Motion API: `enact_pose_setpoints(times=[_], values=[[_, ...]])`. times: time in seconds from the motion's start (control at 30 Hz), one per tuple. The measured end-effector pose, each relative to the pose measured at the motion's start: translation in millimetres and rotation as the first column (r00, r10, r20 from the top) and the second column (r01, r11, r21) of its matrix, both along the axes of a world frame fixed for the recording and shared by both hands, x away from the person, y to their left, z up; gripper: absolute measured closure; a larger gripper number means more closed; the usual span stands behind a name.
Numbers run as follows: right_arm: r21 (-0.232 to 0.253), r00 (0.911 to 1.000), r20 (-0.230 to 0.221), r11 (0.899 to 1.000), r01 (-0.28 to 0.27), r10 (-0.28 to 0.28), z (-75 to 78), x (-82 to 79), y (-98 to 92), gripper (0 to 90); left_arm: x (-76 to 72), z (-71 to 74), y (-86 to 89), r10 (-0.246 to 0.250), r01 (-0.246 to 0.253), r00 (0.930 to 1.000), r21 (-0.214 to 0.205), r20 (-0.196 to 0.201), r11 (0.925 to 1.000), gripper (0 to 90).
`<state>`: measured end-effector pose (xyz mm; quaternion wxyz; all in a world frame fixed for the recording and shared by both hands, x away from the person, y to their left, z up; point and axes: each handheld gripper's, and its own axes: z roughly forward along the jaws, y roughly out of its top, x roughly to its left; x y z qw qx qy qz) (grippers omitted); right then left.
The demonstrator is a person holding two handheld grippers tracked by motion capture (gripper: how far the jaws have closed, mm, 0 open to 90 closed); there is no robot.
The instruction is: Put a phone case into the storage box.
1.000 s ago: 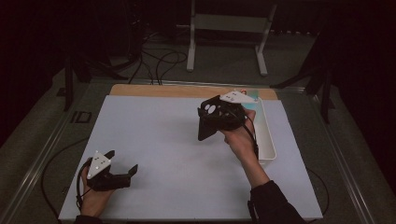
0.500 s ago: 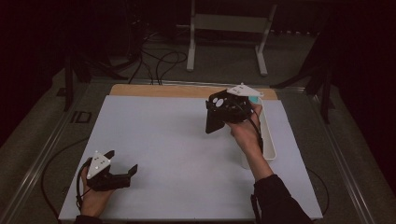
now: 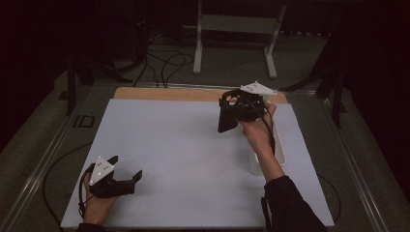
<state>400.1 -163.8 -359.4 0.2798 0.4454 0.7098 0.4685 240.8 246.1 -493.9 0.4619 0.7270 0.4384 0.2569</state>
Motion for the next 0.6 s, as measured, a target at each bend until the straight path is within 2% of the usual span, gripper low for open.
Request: enact_pose_setpoints(times=[0.6], values=[[0.003, 0.9982, 0.018, 0.998, 0.058, -0.058, 8.9, 13.7, -11.3, 14.2, -0.1, -0.1, 0.0, -0.002, 0.002, 1.0000, 0.000, 0.000, 1.0000, 0.2]])
